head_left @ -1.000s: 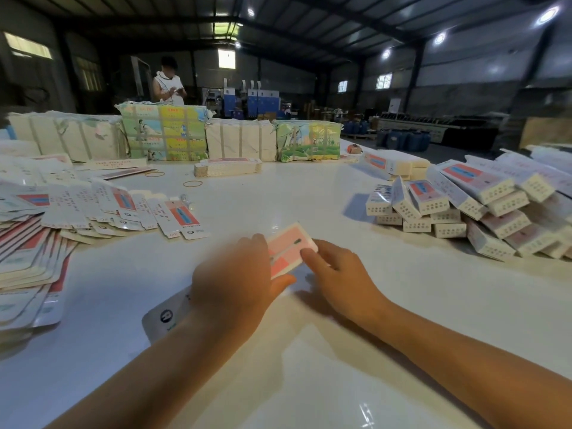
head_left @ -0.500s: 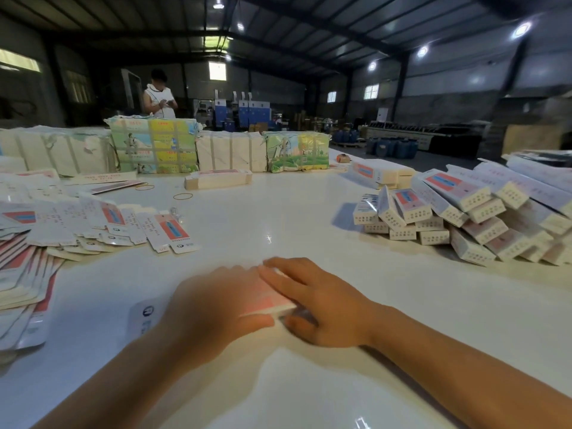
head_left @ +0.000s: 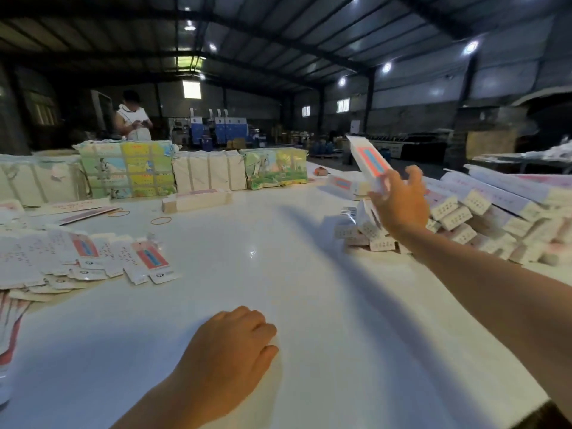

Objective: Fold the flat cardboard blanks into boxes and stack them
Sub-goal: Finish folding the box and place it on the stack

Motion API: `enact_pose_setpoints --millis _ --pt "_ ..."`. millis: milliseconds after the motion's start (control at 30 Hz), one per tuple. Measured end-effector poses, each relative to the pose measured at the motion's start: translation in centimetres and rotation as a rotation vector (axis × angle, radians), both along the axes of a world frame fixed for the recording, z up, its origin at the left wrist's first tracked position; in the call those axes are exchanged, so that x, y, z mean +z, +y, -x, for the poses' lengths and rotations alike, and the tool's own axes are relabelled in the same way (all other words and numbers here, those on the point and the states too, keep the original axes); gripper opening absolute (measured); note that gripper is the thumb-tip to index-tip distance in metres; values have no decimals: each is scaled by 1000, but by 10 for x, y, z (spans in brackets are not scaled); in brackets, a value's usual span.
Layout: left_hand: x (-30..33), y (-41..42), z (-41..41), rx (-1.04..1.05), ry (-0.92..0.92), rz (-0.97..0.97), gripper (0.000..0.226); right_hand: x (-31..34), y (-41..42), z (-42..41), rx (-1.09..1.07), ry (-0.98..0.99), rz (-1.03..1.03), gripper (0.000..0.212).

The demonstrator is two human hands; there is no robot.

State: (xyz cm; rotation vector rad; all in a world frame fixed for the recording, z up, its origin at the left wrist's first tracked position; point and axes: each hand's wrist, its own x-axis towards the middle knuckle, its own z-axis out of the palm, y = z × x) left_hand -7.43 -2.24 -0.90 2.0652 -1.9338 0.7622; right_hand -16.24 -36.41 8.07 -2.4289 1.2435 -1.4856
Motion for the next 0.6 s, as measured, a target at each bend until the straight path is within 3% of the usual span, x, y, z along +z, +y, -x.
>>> enact_pose_setpoints --millis 133,267,367,500,600 --pt "-1 0 0 19 62 -27 35 -15 -33 4 -237 454 -156 50" --pt "2 3 2 90 92 -94 38 -15 -29 -4 -271 615 -105 45" --pt "6 5 4 128 127 -143 51 -6 -11 -11 -201 487 -15 44" --pt "6 3 3 182 150 -230 41 -8 48 -28 222 176 -59 23" --pt "6 3 4 198 145 -208 36 -46 110 -20 408 257 -95 15"
